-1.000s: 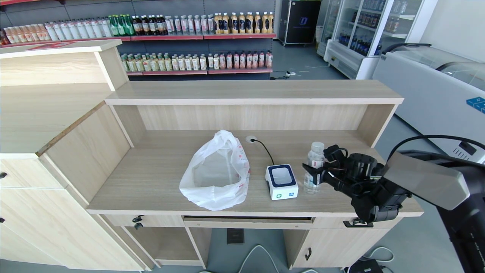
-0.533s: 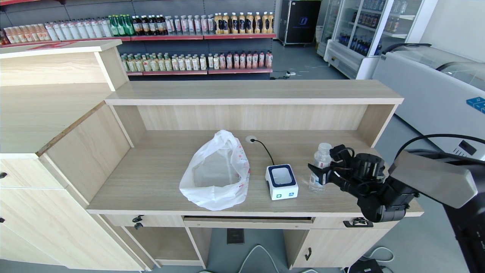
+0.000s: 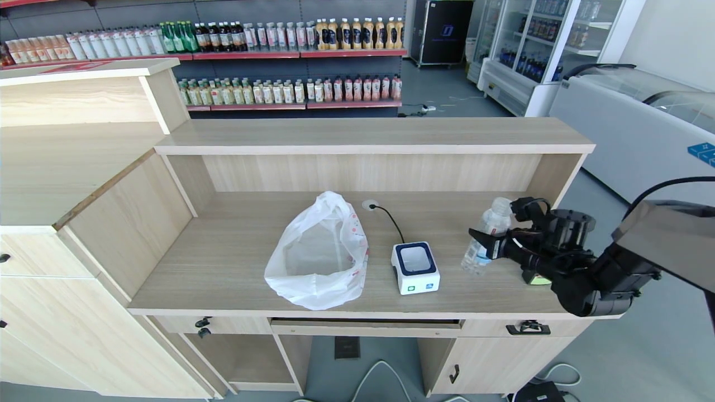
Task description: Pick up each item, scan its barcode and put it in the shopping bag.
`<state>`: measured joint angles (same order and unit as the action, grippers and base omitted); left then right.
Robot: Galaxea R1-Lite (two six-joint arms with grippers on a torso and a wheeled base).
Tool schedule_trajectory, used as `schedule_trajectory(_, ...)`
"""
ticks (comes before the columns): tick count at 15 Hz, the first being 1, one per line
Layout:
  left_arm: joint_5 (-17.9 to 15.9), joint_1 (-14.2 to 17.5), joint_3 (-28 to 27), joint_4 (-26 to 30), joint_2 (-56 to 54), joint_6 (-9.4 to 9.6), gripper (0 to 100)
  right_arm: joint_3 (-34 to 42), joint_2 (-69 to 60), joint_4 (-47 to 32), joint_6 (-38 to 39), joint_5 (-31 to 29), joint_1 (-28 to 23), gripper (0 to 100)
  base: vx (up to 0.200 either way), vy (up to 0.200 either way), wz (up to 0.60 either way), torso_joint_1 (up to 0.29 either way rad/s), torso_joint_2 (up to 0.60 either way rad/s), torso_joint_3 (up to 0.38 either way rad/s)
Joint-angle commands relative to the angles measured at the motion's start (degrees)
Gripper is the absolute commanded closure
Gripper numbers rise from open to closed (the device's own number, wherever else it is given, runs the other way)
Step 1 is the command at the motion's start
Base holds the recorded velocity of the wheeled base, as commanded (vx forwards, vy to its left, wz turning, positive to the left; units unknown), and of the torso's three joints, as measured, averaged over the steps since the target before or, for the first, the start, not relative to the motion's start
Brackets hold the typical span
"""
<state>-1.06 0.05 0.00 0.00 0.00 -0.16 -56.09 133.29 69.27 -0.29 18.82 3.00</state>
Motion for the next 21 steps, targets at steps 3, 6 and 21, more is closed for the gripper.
schedule_trajectory(3, 0.0, 0.0, 0.0, 0.0, 0.0, -0.02, 0, -0.1, -20.4, -17.1, 14.4, 2.4, -5.7, 100, 0.000, 0.000, 0.00, 0.000, 0.00, 0.000)
schedule_trajectory(6, 0.0, 0.0, 0.0, 0.0, 0.1, -0.02, 0, -0.7, -27.8, -25.1, 20.2, 6.3, -6.8, 100, 0.000, 0.000, 0.00, 0.000, 0.00, 0.000)
schedule_trajectory(21, 0.0, 0.0, 0.0, 0.0, 0.1, -0.02, 0, 9.5, -65.4, -41.4, 33.5, 21.3, 12.0, 100, 0.000, 0.000, 0.00, 0.000, 0.00, 0.000)
